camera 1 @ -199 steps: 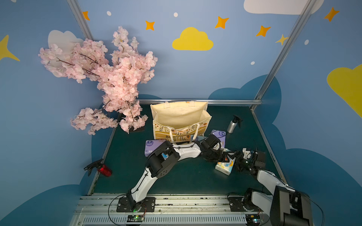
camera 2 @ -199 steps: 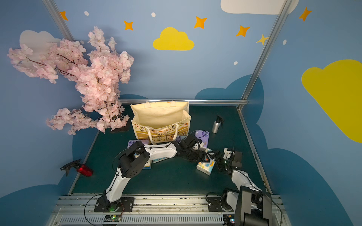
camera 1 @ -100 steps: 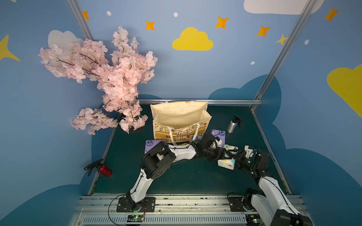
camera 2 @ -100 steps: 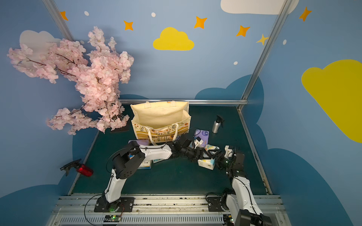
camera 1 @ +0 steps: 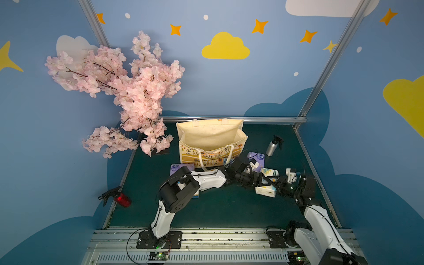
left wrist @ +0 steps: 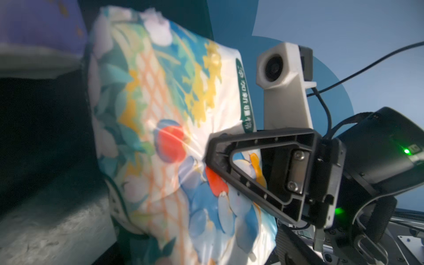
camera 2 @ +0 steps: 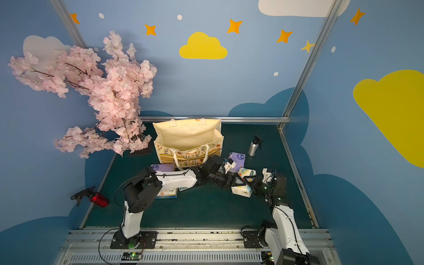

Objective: Put tissues into the canvas bag
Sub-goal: Pick up the pack of facial tissues from the center of the board, then place the pack of facial tissues in the canvas bag.

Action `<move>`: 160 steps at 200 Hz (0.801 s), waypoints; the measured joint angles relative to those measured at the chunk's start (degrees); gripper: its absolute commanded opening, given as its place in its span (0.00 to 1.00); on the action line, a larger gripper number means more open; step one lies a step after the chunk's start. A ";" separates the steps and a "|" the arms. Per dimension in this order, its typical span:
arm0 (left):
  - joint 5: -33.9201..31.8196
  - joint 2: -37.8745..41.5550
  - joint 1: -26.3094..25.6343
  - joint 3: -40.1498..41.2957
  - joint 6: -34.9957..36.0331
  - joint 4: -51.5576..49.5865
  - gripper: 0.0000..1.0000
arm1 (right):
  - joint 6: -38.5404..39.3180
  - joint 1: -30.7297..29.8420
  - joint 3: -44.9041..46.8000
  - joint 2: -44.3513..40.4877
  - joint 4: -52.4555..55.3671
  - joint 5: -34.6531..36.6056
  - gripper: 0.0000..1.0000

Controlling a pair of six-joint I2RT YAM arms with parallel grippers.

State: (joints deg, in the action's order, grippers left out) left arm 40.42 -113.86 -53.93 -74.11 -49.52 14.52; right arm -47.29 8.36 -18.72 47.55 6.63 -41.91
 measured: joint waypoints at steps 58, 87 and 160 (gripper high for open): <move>-9.66 16.46 2.19 5.64 8.74 -7.45 1.00 | 3.65 0.00 -10.84 -6.29 9.55 1.18 0.44; -16.65 24.90 2.99 6.78 14.12 -13.97 0.99 | 5.86 0.00 -19.19 -6.58 13.03 1.33 0.43; -35.10 45.22 4.31 11.13 23.80 -25.29 0.99 | 9.18 -4.63 -34.32 -1.99 18.25 1.55 0.42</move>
State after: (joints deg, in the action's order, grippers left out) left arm 5.32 -68.64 -49.63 -62.98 -25.71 -10.76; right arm -38.11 3.73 -53.04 45.56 24.88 -40.36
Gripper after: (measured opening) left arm 0.995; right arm 0.425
